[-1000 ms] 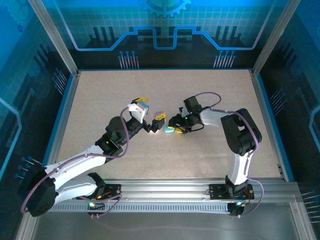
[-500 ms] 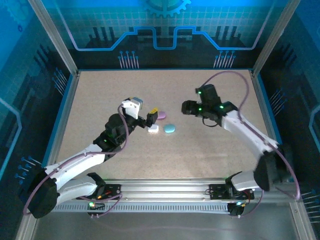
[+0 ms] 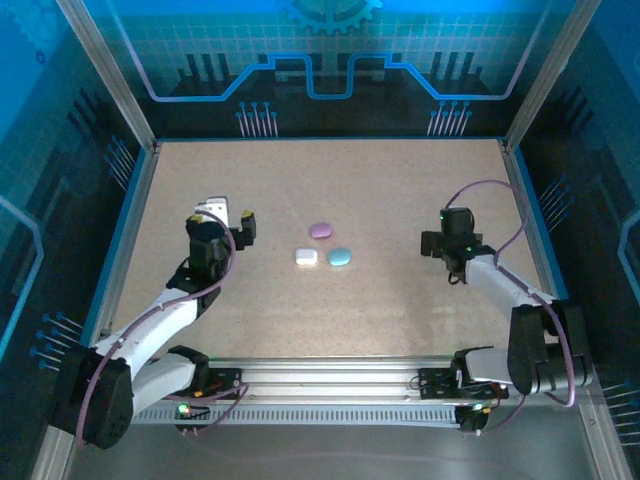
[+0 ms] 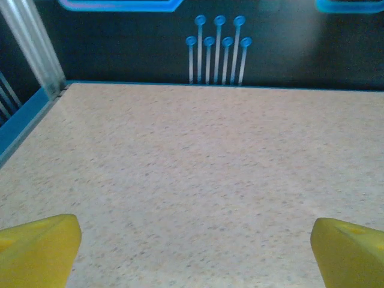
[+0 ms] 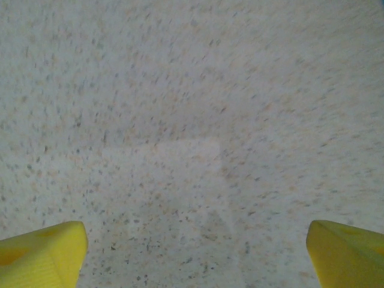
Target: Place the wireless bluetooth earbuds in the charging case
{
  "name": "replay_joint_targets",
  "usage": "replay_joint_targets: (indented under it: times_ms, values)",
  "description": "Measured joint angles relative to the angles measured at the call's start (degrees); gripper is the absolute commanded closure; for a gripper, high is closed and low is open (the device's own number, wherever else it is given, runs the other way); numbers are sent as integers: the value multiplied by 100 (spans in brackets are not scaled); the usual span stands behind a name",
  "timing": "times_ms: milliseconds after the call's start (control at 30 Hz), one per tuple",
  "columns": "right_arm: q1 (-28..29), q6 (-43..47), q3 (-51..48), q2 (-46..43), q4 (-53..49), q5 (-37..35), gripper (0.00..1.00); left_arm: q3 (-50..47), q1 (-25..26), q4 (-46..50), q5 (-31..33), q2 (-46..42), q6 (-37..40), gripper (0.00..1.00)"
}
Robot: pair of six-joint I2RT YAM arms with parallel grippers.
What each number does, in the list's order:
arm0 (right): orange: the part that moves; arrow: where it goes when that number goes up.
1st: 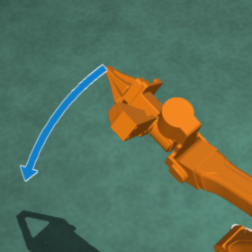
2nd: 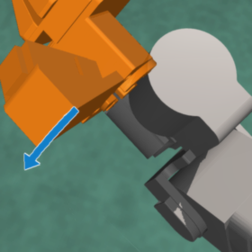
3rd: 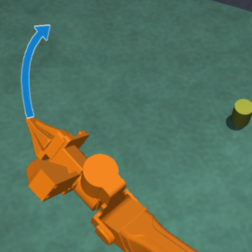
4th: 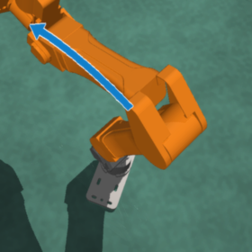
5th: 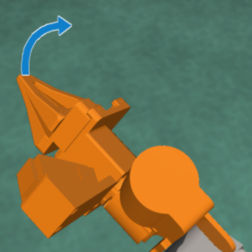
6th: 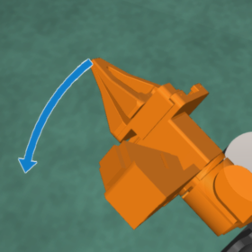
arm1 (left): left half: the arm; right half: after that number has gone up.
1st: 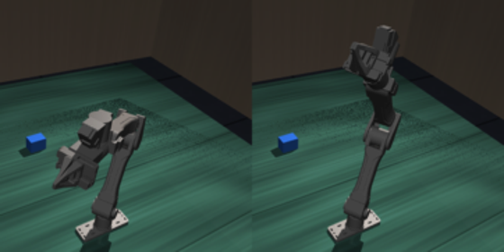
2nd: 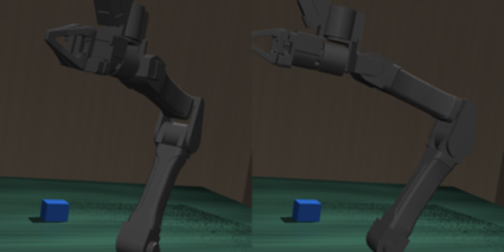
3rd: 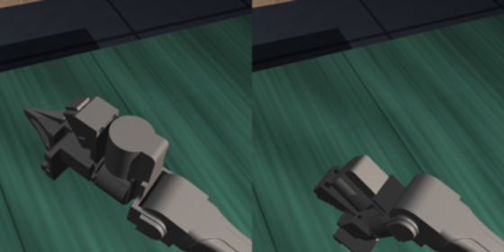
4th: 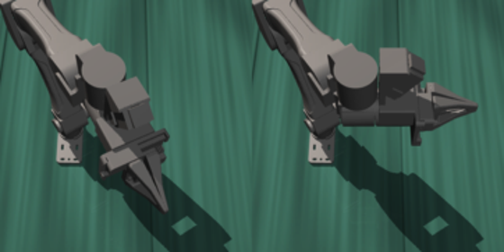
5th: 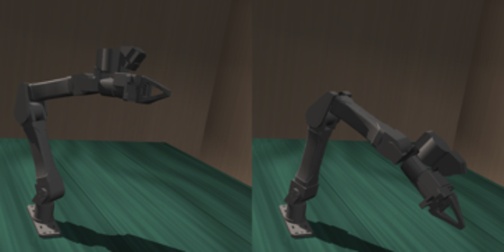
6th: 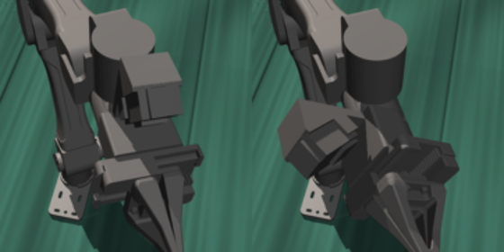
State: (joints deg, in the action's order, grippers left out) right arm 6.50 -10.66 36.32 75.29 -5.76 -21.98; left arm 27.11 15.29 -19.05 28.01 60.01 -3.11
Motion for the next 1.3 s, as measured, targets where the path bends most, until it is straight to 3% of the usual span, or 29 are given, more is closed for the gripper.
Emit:
replay_joint_targets:
  times_ms: [333,500,767,1067,1300]
  values:
    - [-63,927,-791,472,2918,1460,6,-616,-562,-704,66,575,170,1]
    - [-138,1191,-1145,927,4120,1985,4,-1075,-610,-1930,-256,1338,393,1]
    - [-319,1156,-1222,1058,4513,2096,0,-1274,-863,-4435,-925,3034,568,1]
    - [-315,1154,-1222,1060,4656,1899,0,-675,-1296,-3860,-1054,2983,306,1]
    - [-313,1154,-1222,1060,4686,1812,0,-664,-1327,-3650,-1147,2953,254,1]
